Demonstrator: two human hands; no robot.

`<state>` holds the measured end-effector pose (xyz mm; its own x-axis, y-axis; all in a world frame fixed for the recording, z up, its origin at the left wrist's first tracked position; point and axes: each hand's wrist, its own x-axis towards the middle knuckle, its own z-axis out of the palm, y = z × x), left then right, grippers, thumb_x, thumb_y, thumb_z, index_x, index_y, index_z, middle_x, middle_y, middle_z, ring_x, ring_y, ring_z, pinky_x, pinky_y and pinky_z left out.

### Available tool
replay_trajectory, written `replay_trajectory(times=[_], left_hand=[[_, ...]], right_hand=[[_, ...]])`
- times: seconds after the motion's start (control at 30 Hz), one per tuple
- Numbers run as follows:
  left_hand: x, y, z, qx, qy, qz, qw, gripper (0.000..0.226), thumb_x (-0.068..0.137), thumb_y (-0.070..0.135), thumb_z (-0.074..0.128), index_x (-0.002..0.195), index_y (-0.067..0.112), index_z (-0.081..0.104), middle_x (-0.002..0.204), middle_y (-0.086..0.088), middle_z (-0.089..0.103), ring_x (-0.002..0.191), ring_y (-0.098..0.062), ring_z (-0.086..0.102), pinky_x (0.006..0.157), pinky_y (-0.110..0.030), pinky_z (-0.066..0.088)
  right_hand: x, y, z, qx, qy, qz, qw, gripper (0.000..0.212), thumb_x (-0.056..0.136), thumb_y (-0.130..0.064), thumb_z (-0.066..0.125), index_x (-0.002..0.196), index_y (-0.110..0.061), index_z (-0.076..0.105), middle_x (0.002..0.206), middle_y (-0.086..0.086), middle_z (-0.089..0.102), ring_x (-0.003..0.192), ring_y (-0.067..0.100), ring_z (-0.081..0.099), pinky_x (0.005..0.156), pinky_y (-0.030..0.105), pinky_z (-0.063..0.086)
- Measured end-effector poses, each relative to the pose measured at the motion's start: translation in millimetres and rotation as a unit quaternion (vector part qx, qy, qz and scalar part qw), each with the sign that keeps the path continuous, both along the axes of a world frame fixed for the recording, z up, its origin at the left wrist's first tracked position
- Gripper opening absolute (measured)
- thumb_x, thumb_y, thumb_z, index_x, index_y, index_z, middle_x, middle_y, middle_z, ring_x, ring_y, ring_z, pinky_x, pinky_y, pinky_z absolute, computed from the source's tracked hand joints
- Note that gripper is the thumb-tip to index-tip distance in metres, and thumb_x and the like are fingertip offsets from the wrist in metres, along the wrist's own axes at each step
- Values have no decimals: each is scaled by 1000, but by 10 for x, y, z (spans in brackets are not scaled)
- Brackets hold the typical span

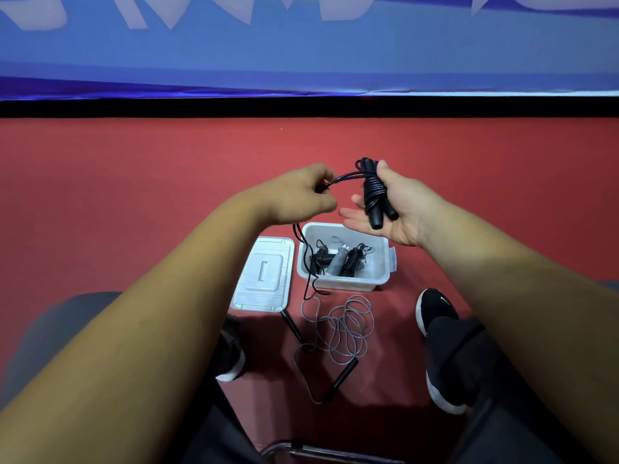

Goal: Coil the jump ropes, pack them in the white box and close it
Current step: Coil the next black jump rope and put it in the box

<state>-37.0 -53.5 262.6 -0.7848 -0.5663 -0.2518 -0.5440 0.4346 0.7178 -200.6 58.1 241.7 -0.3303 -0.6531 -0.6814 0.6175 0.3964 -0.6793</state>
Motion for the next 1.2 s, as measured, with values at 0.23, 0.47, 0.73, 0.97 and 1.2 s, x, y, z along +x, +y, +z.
replay_trajectory(times=[0.23, 0.47, 0.73, 0.97, 1.2], left_hand=[[22, -25, 37, 132, 53, 49, 989, 43, 98, 13, 46, 140, 19, 54, 118, -7, 74, 85, -21, 63, 88, -40, 50], [-25, 101, -10, -45, -27, -52, 997, 103, 76, 64, 83, 159, 34, 29, 129, 1, 54, 115, -11, 59, 95, -30, 47], [-125, 121, -191, -126, -63, -31, 990, 156, 30, 97, 75, 159, 35, 15, 150, -4, 40, 134, -24, 52, 111, -49, 47], [-108, 49, -183, -43, -25, -6, 999, 126, 63, 75, 85, 162, 27, 23, 141, -5, 51, 121, -18, 57, 105, -36, 47], [-97, -26, -121, 142, 53, 87, 985, 71, 103, 73, 21, 132, 22, 62, 101, -4, 78, 73, -19, 50, 74, -37, 41]], right_hand=[[-30, -8, -30, 24, -15, -3, 1000, 61, 103, -60, 56, 132, -6, 58, 105, 18, 70, 81, 45, 78, 54, 53, 62], [30, -16, -13, 19, -2, -13, 1000, 51, 106, -57, 52, 119, -9, 61, 112, 13, 66, 69, 27, 77, 46, 43, 59], [116, -36, -73, 20, -19, -48, 998, 48, 110, -51, 46, 112, -6, 61, 98, 10, 63, 73, 26, 76, 52, 45, 63], [115, -3, -71, 15, -43, 2, 999, 52, 110, -55, 42, 123, -7, 58, 94, 15, 71, 79, 38, 78, 57, 64, 62], [93, -1, -78, 32, -53, 38, 997, 54, 106, -56, 51, 132, -9, 56, 108, 21, 67, 81, 47, 78, 59, 60, 64]])
